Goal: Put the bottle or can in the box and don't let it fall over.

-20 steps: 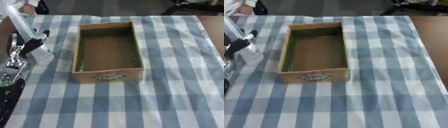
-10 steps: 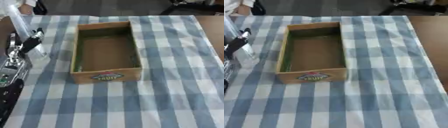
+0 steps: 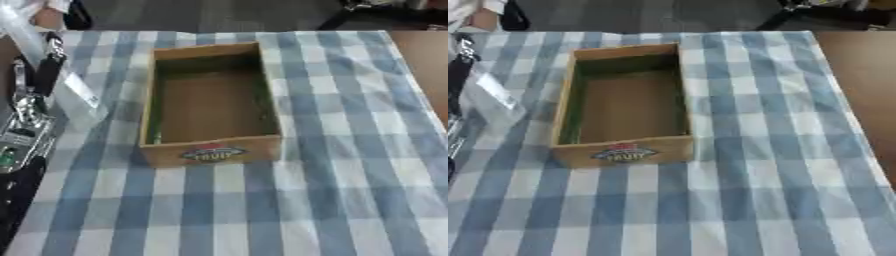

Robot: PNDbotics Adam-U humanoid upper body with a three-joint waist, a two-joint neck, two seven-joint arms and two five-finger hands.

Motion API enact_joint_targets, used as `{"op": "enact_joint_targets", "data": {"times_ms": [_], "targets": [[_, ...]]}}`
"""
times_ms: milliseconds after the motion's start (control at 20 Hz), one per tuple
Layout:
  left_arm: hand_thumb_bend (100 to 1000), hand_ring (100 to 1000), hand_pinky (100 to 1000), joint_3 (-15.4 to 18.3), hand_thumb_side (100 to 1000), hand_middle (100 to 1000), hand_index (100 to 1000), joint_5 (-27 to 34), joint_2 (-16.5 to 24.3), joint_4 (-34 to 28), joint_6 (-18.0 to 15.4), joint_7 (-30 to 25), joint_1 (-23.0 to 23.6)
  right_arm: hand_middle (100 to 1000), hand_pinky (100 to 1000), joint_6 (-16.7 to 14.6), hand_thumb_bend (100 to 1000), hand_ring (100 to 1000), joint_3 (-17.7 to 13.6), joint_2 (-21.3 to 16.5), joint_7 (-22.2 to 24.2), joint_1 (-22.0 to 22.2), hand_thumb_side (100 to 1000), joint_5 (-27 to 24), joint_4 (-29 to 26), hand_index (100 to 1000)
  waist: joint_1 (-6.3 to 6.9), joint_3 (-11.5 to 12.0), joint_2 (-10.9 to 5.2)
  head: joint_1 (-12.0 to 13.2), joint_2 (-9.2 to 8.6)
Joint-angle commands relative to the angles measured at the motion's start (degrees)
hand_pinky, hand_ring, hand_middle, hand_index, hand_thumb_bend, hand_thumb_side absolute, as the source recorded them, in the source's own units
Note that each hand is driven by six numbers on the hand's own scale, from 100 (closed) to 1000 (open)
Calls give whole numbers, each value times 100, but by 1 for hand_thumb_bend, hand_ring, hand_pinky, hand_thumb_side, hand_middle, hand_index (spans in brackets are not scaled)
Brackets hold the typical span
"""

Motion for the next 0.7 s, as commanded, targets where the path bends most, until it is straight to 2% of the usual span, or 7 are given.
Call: {"op": "enact_joint_targets", "data": {"times_ms": [50, 400, 700], "targets": [[100, 390, 371, 17, 623, 100, 102, -114, 184, -151, -63, -14, -123, 1000, 915, -15, 100, 978, -48, -94, -22, -43, 576, -26, -61, 797, 7, -6, -152, -16, 20], [100, 386, 371, 12, 638, 100, 100, -209, 193, -272, -113, -58, -133, 1000, 915, -19, 100, 976, -53, -105, -32, -45, 575, -33, -68, 797, 13, -7, -166, -13, 32], [100, 389, 380, -140, 672, 100, 100, -359, 262, -794, -121, -279, -327, 1000, 915, -25, 100, 974, -71, -138, -56, -36, 573, -35, -78, 796, 24, -8, -212, -78, 140]]}}
